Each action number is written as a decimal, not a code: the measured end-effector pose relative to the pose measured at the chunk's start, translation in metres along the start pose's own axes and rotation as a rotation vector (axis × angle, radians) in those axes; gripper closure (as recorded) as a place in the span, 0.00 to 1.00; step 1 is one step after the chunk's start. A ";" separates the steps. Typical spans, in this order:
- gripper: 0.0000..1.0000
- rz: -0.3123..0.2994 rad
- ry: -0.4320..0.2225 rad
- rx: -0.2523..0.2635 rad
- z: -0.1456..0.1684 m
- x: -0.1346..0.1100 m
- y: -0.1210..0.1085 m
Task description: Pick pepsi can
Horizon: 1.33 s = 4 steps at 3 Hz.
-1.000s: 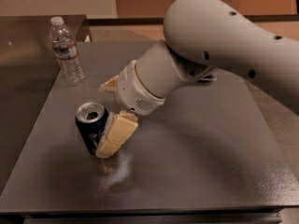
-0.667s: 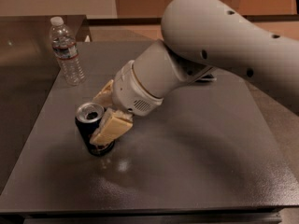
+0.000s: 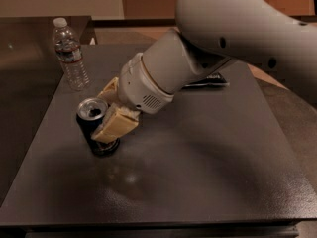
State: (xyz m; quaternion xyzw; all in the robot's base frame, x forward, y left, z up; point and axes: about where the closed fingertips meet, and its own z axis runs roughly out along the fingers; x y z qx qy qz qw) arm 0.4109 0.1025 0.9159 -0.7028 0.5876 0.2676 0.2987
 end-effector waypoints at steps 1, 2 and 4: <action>1.00 -0.001 -0.007 0.003 -0.006 -0.004 -0.003; 1.00 -0.005 -0.005 0.014 -0.014 -0.009 -0.009; 1.00 -0.080 0.076 0.072 -0.071 -0.047 -0.039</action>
Offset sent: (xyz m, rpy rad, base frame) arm 0.0456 -0.0215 0.0984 -0.0774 -0.1208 -0.0146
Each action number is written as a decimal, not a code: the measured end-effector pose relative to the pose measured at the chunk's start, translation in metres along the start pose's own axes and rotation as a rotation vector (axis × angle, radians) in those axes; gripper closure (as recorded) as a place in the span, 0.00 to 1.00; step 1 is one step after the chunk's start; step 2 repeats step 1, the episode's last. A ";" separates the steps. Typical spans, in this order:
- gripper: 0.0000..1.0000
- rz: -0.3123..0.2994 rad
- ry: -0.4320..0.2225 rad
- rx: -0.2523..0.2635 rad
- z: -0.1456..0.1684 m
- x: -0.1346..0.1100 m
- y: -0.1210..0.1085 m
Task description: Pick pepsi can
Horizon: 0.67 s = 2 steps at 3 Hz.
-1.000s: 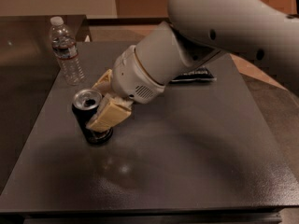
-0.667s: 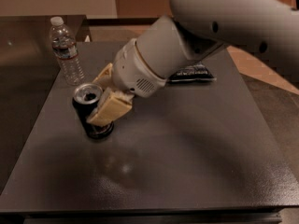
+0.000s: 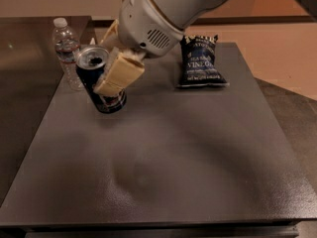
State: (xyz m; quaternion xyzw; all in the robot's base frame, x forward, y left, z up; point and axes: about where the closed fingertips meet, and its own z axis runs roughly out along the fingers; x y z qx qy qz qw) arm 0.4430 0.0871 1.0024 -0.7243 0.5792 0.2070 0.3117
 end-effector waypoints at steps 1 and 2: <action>1.00 0.000 0.000 0.000 0.000 0.000 0.000; 1.00 0.000 0.000 0.000 0.000 0.000 0.000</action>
Offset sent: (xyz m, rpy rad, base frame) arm 0.0000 0.0000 0.0000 0.0000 0.0000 0.0000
